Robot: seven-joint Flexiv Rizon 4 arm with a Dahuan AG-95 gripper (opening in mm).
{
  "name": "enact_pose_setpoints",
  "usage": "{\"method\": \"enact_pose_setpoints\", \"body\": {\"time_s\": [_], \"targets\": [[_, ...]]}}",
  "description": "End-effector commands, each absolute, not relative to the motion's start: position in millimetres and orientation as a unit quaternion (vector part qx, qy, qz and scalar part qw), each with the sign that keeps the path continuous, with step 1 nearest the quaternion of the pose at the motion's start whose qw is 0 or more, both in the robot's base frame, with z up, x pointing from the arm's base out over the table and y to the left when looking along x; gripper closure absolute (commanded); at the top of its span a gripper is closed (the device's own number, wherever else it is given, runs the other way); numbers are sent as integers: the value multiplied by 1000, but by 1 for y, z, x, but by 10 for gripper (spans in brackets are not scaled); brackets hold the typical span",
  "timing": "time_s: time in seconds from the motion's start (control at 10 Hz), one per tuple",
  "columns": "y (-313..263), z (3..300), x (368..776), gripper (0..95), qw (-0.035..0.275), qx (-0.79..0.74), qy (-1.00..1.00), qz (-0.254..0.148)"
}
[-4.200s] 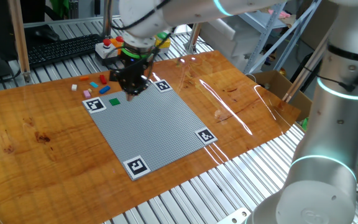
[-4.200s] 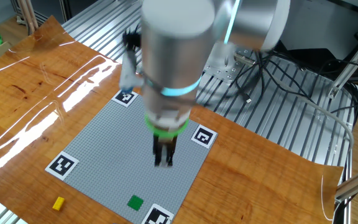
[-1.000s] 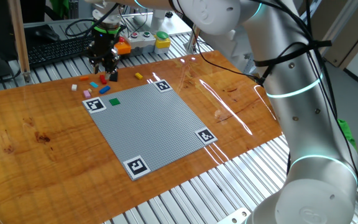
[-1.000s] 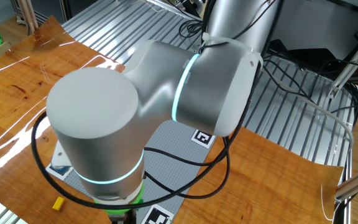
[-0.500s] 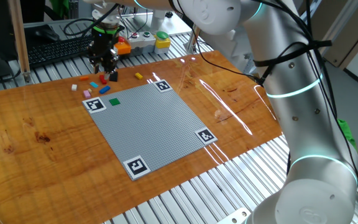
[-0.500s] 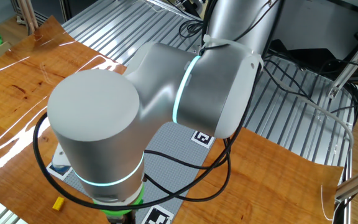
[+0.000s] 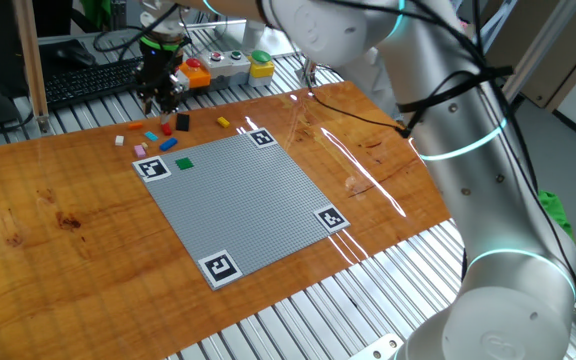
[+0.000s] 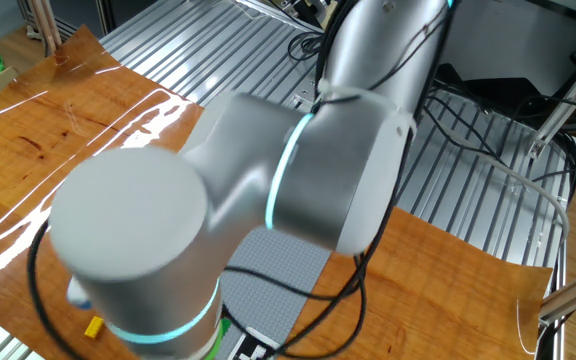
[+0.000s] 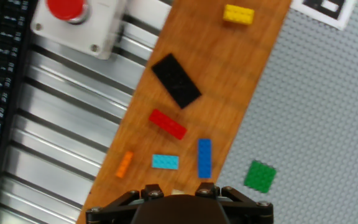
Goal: Stack small Lego blocks one on top of the other
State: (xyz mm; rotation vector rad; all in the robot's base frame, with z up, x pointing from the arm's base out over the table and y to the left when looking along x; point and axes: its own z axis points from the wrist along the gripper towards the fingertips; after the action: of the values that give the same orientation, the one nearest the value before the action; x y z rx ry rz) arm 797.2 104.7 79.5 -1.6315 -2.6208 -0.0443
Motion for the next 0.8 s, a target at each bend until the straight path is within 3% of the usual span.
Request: {"method": "enact_pose_setpoints", "body": {"time_s": [0.1, 0.8], "targets": [[105, 77, 793, 570, 22, -533, -846, -17], [108, 75, 793, 570, 21, -542, -840, -17]]}}
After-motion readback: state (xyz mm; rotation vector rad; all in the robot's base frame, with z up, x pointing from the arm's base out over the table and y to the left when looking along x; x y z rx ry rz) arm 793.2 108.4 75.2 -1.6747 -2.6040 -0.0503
